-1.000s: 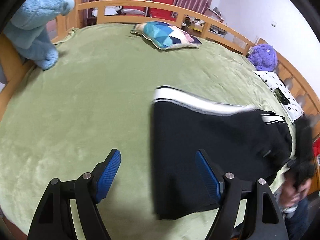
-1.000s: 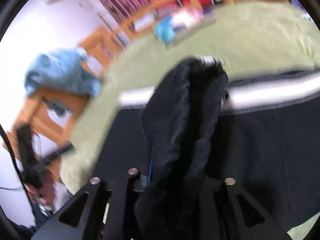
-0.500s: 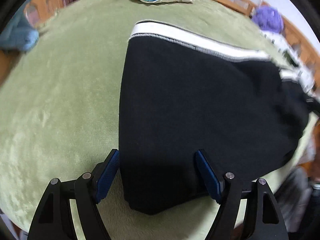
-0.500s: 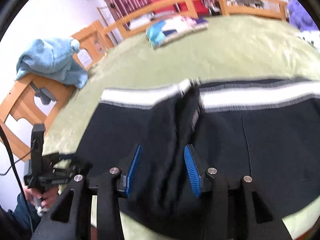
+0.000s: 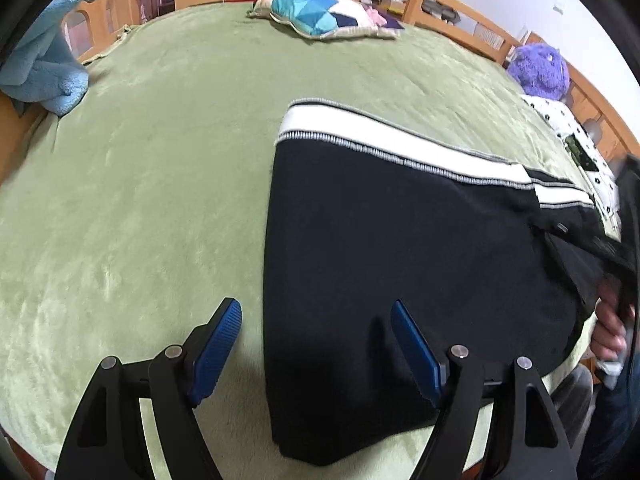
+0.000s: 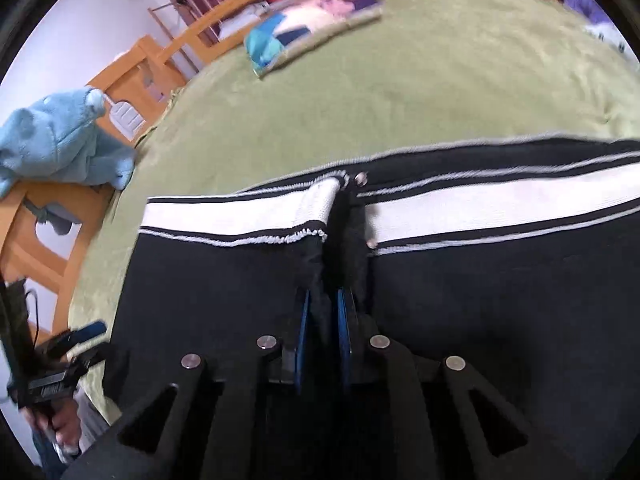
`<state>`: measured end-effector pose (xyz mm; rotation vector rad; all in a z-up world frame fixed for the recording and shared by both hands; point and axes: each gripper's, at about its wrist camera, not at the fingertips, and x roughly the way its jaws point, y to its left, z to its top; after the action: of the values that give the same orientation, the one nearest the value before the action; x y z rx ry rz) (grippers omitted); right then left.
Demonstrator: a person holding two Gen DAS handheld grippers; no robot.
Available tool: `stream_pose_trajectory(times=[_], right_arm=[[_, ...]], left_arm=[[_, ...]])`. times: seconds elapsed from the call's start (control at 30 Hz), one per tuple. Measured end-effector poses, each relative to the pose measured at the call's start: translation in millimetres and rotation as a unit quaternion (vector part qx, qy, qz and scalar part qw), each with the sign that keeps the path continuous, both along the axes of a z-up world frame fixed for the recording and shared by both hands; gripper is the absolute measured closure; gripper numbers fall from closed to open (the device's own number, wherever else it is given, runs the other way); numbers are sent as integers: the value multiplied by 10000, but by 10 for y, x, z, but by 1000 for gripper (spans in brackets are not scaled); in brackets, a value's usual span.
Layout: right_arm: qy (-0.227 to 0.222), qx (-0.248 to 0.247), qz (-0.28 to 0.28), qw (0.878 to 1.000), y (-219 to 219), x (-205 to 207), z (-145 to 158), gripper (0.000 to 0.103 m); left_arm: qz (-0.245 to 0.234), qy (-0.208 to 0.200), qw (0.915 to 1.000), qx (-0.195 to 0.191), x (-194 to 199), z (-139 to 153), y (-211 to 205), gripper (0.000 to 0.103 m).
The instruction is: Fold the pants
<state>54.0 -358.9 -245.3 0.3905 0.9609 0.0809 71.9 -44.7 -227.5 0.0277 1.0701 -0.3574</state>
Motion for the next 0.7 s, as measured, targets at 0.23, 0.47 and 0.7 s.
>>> stream_pose_trajectory(times=[0.23, 0.47, 0.7], right_arm=[[-193, -685, -1200, 9902, -998, -1055, 350, 61], [198, -281, -2728, 9615, -2171, -1906, -26, 52], [-250, 1056, -2991, 9480, -2697, -1759, -432, 52]], left_arm=[[82, 26, 9995, -305, 335, 6, 46, 29], [-29, 550, 9976, -416, 564, -380, -3, 45], [-104, 513, 9959, -731, 703, -439, -70, 45]])
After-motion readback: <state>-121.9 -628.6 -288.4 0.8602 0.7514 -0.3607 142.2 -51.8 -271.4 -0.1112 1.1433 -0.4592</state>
